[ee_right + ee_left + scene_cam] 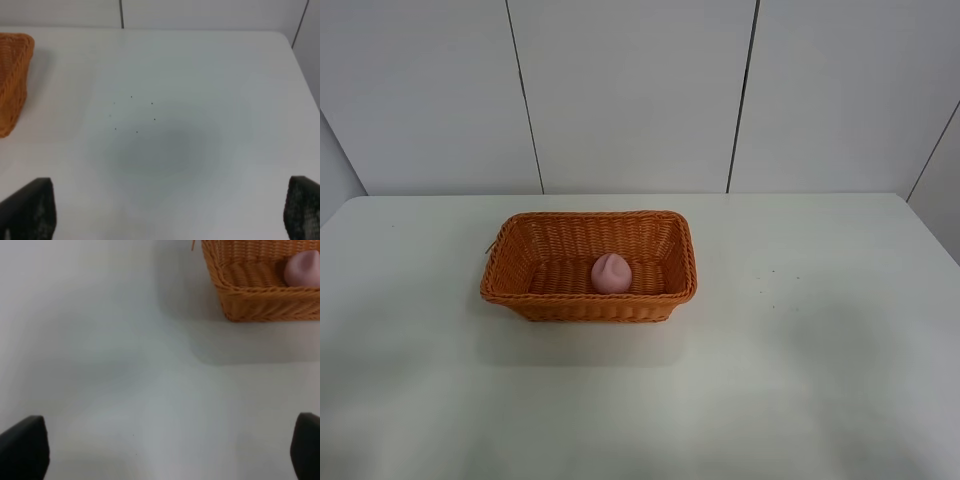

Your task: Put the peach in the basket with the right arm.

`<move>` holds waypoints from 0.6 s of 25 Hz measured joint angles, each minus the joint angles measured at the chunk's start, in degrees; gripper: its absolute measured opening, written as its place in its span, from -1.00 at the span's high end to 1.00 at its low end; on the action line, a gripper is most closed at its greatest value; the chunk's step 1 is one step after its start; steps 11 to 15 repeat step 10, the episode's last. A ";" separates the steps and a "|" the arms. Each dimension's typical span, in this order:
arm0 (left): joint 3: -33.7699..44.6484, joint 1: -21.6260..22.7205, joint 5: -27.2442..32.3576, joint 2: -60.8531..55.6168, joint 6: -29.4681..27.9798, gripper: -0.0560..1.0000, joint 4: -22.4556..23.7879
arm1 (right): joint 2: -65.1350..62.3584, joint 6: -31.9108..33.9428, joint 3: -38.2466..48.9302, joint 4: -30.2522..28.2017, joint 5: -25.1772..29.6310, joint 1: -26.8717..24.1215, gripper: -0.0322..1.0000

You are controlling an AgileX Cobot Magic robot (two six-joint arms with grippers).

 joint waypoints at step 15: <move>0.00 0.00 0.00 0.00 0.00 -0.99 0.00 | 0.00 0.00 0.06 -0.16 0.02 0.00 -0.41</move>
